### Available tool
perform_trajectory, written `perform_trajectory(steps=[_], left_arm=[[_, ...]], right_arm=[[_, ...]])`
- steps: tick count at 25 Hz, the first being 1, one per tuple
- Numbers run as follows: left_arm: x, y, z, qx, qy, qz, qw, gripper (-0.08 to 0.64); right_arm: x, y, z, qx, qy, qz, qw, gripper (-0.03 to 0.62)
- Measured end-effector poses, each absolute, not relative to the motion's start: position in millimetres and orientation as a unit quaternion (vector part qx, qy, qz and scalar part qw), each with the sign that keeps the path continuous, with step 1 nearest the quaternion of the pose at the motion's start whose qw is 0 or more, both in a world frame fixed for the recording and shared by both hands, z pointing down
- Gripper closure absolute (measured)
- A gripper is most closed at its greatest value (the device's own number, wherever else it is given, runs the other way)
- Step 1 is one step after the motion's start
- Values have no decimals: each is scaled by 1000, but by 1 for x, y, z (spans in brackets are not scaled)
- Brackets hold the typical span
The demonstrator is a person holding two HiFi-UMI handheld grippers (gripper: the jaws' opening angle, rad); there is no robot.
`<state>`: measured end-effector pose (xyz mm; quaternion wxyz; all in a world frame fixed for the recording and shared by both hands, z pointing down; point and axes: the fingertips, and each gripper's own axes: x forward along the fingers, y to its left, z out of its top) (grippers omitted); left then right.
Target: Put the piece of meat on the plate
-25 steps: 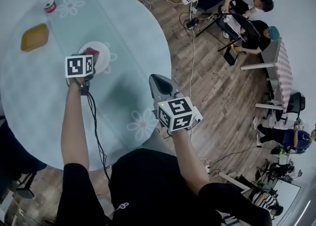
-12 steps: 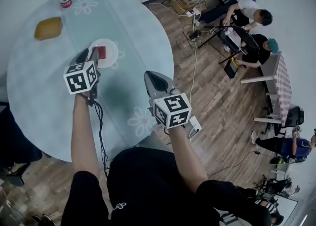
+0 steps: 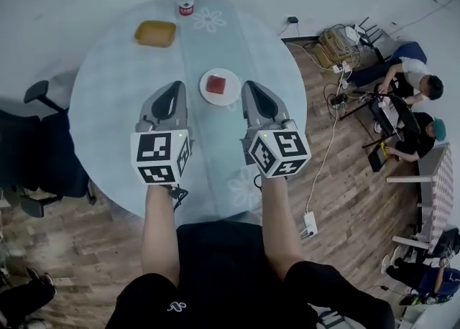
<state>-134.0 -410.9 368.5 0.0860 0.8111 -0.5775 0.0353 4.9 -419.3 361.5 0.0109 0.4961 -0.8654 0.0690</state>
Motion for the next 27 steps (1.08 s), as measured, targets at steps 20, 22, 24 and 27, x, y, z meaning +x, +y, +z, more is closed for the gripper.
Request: perform_trajectory(steps=[20, 22, 24, 27], left_arm=[[-156, -382, 351, 800, -595, -1, 75, 565], [-154, -382, 350, 802, -593, 0, 74, 565], [-153, -384, 350, 802, -593, 0, 74, 565], [-155, -387, 352, 802, -593, 0, 76, 565]], right_arm=[[-47, -400, 346, 474, -879, 37, 28, 584], [-46, -400, 345, 474, -879, 36, 27, 584], [-45, -402, 345, 474, -880, 36, 27, 584], [-47, -406, 346, 472, -881, 36, 28, 584]])
